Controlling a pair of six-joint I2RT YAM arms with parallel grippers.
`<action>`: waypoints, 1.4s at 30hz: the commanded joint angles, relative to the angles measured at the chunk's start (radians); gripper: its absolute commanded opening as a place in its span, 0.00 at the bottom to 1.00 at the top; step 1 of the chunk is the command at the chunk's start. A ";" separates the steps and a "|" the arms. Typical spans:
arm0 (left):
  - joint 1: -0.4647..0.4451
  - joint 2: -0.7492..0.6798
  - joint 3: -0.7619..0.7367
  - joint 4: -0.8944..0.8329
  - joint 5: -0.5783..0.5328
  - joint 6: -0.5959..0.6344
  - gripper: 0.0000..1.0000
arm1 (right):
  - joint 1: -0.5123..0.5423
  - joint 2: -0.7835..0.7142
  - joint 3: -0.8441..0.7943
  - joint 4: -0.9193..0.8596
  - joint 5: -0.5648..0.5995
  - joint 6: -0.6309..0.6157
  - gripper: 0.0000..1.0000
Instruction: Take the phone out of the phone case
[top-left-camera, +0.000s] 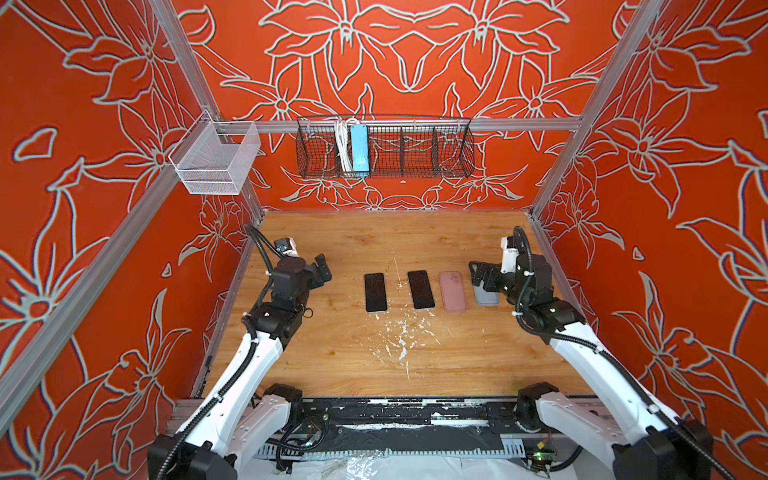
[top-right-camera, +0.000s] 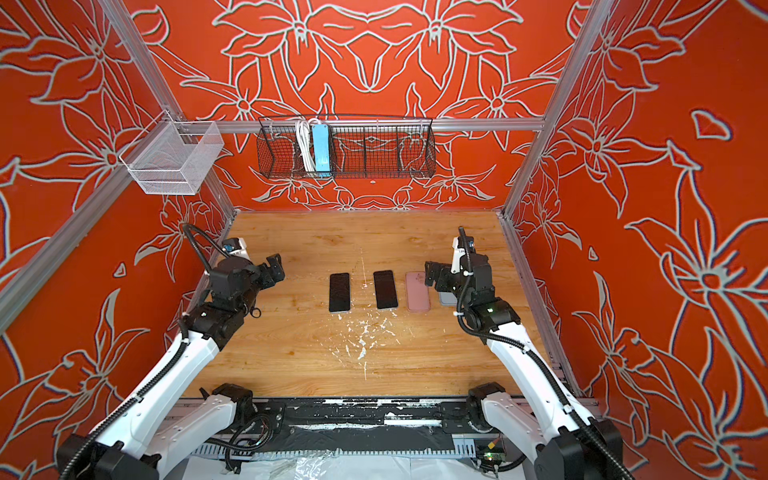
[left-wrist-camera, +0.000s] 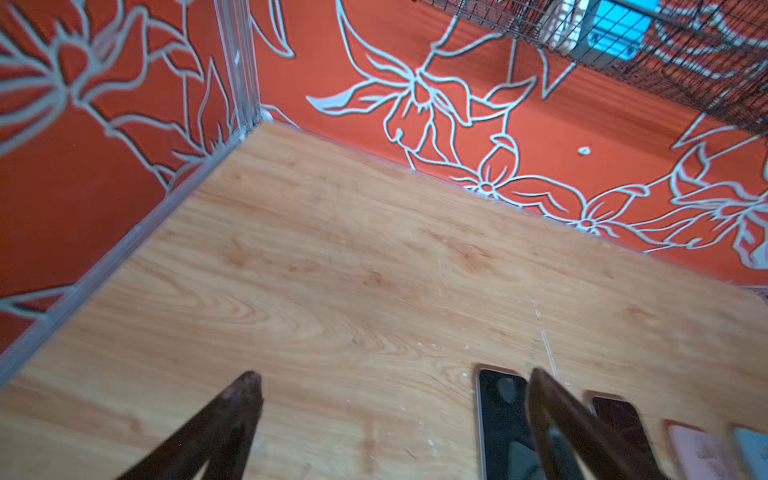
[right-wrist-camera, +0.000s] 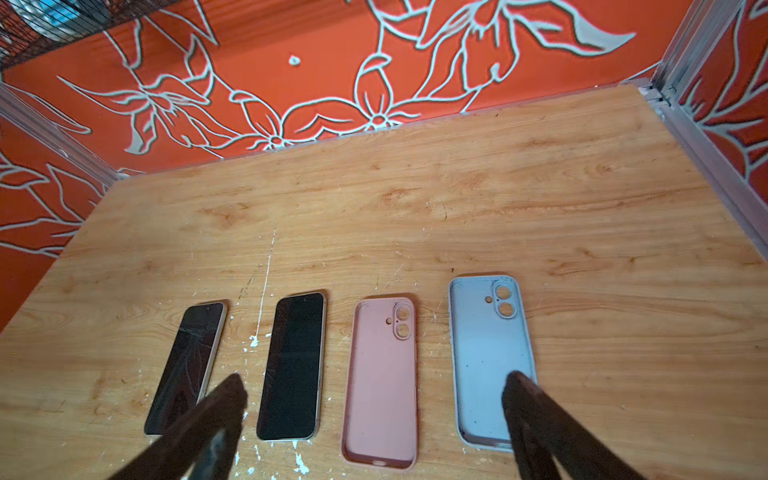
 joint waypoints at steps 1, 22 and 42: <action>0.005 0.022 -0.167 0.385 -0.042 0.292 0.97 | -0.006 0.024 0.009 -0.069 0.062 -0.057 0.98; 0.171 0.229 -0.372 0.601 0.190 0.245 0.97 | -0.007 -0.098 -0.375 0.338 0.210 -0.353 0.98; 0.184 0.233 -0.431 0.723 0.191 0.202 0.97 | -0.007 -0.041 -0.429 0.454 0.278 -0.335 0.98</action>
